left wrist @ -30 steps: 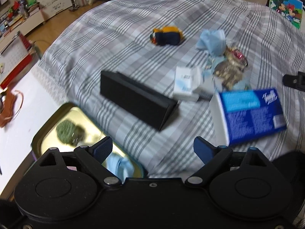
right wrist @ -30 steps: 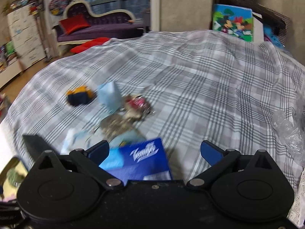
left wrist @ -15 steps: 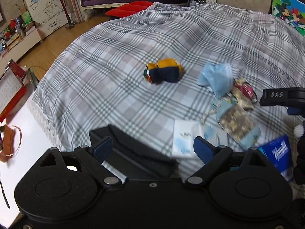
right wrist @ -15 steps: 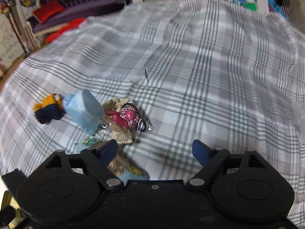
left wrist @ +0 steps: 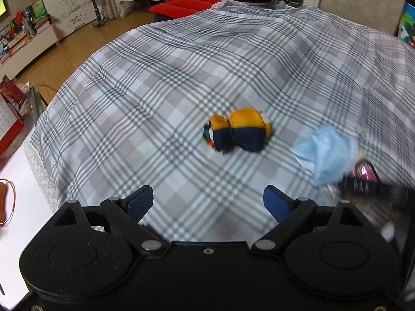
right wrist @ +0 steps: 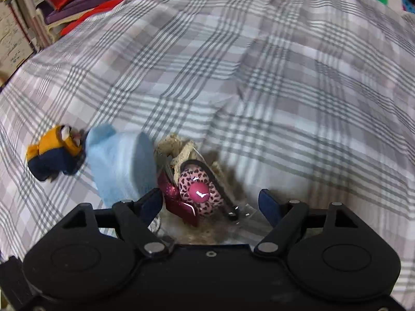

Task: Organize soft objects
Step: 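Grasp the yellow-and-navy plush with the left tool while the right tool grasps the leopard-print packet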

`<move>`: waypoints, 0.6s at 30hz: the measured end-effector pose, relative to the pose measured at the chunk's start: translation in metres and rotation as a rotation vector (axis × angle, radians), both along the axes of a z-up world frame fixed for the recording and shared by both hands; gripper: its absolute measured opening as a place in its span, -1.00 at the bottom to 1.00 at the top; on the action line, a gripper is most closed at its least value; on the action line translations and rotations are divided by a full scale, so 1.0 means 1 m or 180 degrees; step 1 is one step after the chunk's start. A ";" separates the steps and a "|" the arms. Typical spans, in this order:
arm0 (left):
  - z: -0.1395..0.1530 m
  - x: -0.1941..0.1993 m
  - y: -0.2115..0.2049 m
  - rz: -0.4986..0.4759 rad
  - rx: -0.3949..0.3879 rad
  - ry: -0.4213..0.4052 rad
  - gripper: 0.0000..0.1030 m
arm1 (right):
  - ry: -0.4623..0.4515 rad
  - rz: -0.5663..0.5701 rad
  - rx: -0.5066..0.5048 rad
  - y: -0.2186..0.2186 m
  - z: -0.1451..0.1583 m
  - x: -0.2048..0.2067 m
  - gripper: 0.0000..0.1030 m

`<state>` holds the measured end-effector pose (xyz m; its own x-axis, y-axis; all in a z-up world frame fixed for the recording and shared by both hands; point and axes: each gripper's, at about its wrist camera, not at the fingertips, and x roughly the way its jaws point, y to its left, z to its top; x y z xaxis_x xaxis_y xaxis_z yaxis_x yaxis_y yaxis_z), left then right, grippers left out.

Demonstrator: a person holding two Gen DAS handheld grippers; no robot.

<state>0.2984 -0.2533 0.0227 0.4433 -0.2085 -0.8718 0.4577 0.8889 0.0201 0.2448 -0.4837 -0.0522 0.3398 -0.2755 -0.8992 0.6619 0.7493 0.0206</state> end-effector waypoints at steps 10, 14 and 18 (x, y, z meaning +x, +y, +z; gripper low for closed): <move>-0.029 0.055 -0.030 0.0004 -0.0112 0.0193 0.74 | -0.0262 -0.0021 0.0092 -0.006 0.007 -0.009 0.02; -0.043 0.067 -0.043 0.0027 -0.0173 0.0298 0.75 | -0.0377 -0.0219 0.0068 -0.014 0.011 -0.023 -0.03; -0.060 0.079 -0.053 0.0109 -0.0153 0.0406 0.75 | -0.0458 -0.0394 0.0102 -0.024 0.013 -0.035 -0.03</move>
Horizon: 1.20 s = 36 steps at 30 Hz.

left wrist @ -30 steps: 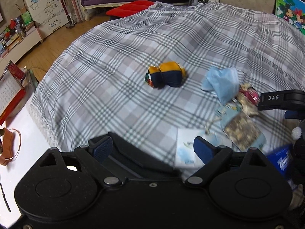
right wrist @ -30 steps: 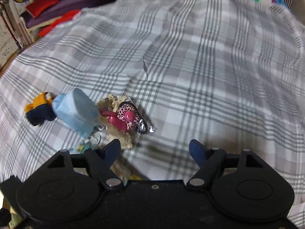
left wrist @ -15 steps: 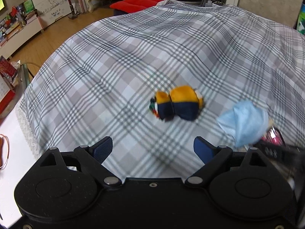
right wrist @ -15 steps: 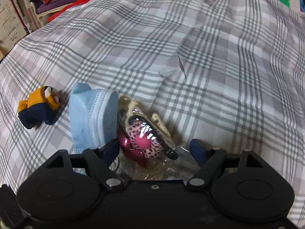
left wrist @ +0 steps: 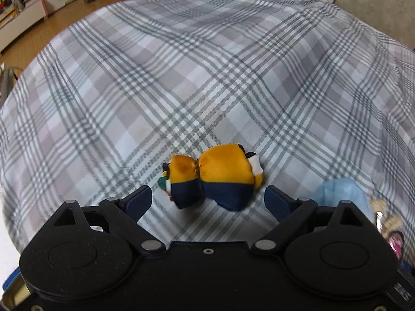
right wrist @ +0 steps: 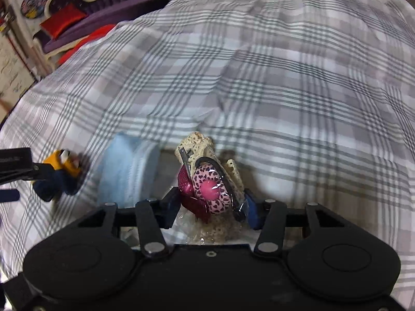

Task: Organize soft objects
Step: 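Grasp the yellow-and-navy plush with the left tool while the right tool grasps the leopard-print packet, then carry the plush and leopard-print packet over the gold tray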

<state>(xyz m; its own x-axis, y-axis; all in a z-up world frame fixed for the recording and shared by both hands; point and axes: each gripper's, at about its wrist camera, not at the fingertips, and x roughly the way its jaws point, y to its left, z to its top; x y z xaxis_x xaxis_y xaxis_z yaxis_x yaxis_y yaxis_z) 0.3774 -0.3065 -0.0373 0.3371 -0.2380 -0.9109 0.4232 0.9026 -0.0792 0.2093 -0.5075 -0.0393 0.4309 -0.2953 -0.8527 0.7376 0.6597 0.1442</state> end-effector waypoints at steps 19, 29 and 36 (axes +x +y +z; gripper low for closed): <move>-0.049 0.033 -0.022 0.0123 0.0173 0.0263 0.94 | -0.0022 -0.0077 0.0174 -0.009 -0.006 0.000 0.05; -0.038 0.037 -0.012 0.0145 0.0127 0.0240 0.45 | -0.0039 -0.0114 0.0210 -0.011 -0.008 0.001 0.20; -0.006 0.020 0.002 0.0102 0.0013 0.0476 0.43 | -0.0081 -0.0104 0.0258 -0.015 -0.008 0.001 0.34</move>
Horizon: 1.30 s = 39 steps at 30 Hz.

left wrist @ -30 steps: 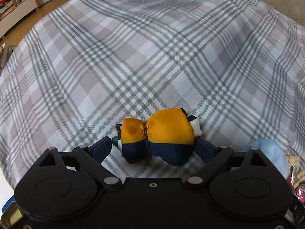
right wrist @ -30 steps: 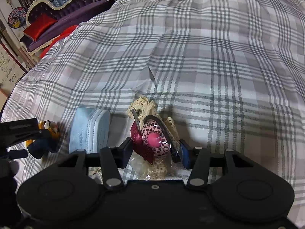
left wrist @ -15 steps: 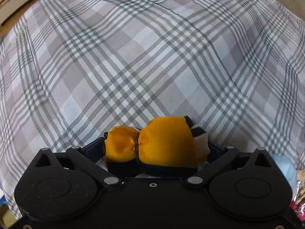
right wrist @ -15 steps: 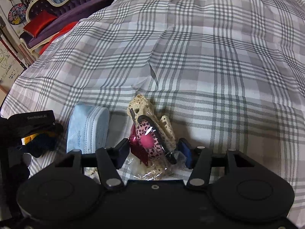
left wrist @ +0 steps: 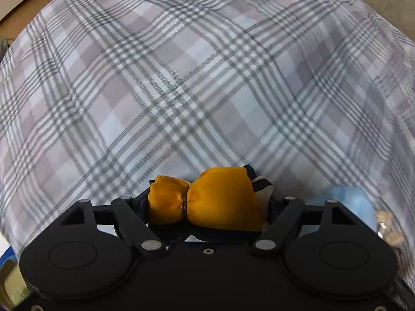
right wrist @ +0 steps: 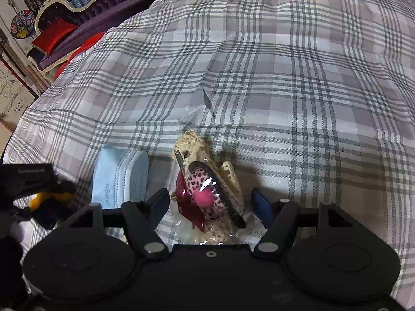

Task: Organize soft objects
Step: 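Carry the plush and leopard-print packet over the gold tray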

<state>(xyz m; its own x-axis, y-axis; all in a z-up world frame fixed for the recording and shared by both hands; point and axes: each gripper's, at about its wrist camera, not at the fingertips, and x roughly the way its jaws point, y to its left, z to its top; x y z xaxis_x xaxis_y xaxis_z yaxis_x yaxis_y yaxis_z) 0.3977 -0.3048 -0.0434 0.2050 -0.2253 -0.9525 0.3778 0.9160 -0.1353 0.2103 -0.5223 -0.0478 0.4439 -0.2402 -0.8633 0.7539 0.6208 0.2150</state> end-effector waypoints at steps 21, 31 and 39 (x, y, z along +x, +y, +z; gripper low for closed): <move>0.072 -0.144 0.187 0.0002 -0.0042 -0.0049 0.44 | 0.0139 0.0250 -0.0488 0.023 0.018 -0.010 -0.37; 0.047 -0.174 0.270 0.0418 0.0002 0.0068 0.44 | -0.0330 0.0436 -0.0762 0.051 0.091 -0.076 -0.37; 0.040 -0.188 0.310 0.0579 -0.0023 0.0045 0.44 | -0.0473 0.1084 -0.0768 0.115 0.147 -0.134 -0.36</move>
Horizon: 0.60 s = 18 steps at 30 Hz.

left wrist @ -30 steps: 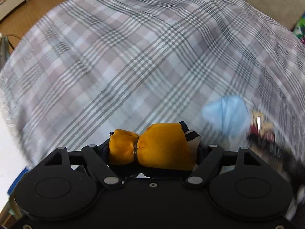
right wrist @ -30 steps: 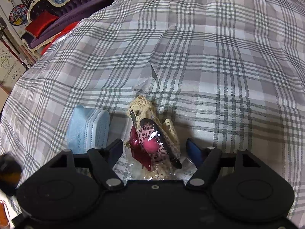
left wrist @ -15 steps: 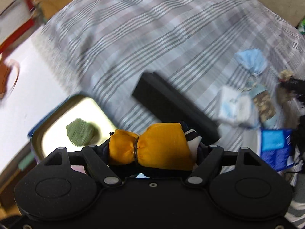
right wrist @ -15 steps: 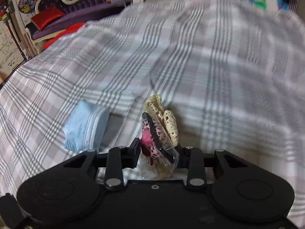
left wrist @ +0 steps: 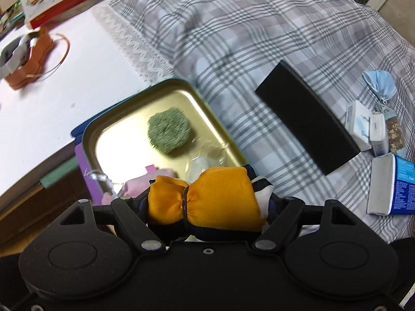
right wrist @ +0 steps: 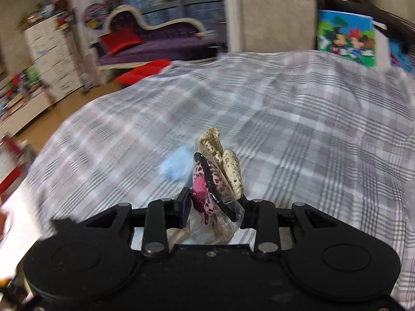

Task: Organize soft objects
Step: 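Carry the plush and leopard-print packet over the gold tray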

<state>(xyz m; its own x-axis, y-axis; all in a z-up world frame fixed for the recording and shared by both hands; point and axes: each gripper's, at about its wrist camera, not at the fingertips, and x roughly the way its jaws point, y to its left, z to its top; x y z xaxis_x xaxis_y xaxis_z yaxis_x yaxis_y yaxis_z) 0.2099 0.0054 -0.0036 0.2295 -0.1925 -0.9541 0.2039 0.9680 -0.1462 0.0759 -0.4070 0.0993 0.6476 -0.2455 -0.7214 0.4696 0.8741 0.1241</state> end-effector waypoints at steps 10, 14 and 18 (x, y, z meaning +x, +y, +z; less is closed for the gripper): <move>-0.012 -0.002 0.045 0.0270 -0.0011 0.0140 0.44 | 0.0334 0.1117 0.0565 0.113 -0.017 -0.022 -0.36; -0.004 0.011 0.054 0.0344 -0.0021 0.0059 0.44 | 0.0517 0.1405 0.0638 0.161 -0.037 -0.019 -0.36; 0.003 0.028 0.054 0.0381 -0.0012 -0.0031 0.44 | 0.0686 0.1578 0.0751 0.195 -0.055 -0.009 -0.36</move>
